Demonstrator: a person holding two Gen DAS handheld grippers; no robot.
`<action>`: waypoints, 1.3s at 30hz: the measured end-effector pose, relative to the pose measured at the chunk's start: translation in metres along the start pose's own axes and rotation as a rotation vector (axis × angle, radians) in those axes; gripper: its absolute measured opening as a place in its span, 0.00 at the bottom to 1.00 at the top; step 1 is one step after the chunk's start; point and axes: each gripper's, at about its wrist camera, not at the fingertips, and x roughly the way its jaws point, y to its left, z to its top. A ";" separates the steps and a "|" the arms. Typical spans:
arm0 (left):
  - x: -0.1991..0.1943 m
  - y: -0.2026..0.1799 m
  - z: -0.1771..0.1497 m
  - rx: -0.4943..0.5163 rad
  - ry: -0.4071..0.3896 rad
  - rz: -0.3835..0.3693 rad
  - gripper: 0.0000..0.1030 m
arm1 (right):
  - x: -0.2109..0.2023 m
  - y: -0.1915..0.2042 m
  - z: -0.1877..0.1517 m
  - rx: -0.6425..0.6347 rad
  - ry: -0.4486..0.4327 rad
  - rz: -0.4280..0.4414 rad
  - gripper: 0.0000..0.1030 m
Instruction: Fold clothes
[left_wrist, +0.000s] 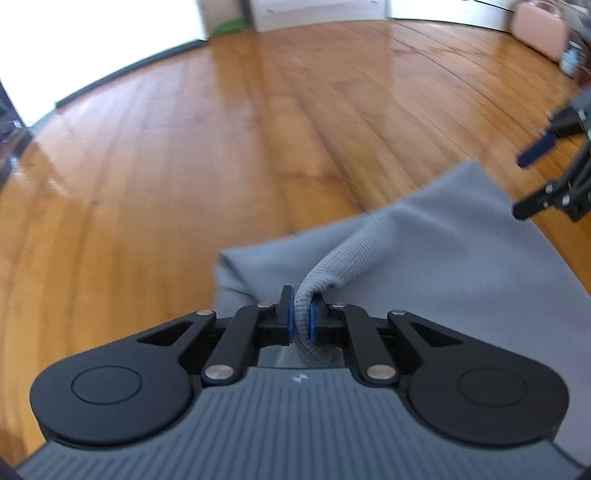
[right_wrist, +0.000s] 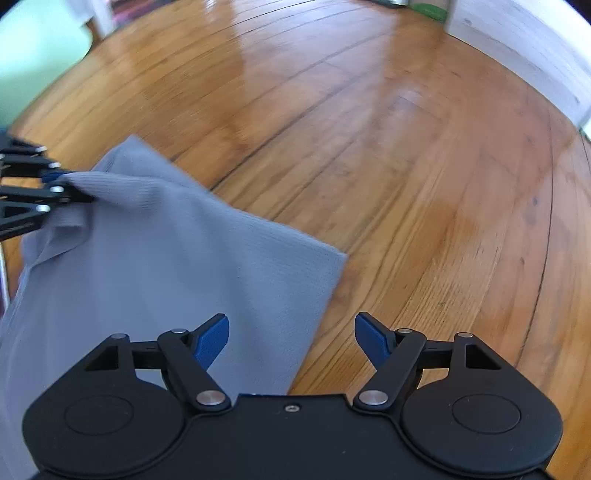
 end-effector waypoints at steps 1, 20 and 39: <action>0.002 0.005 0.004 0.008 -0.010 0.055 0.10 | 0.002 -0.003 -0.003 0.030 -0.031 0.003 0.77; 0.022 0.057 -0.045 -0.204 -0.020 -0.101 0.01 | 0.038 -0.014 -0.030 0.298 -0.286 0.206 0.55; -0.021 0.055 -0.043 -0.374 -0.071 0.125 0.49 | 0.016 0.028 -0.008 0.066 -0.397 -0.241 0.42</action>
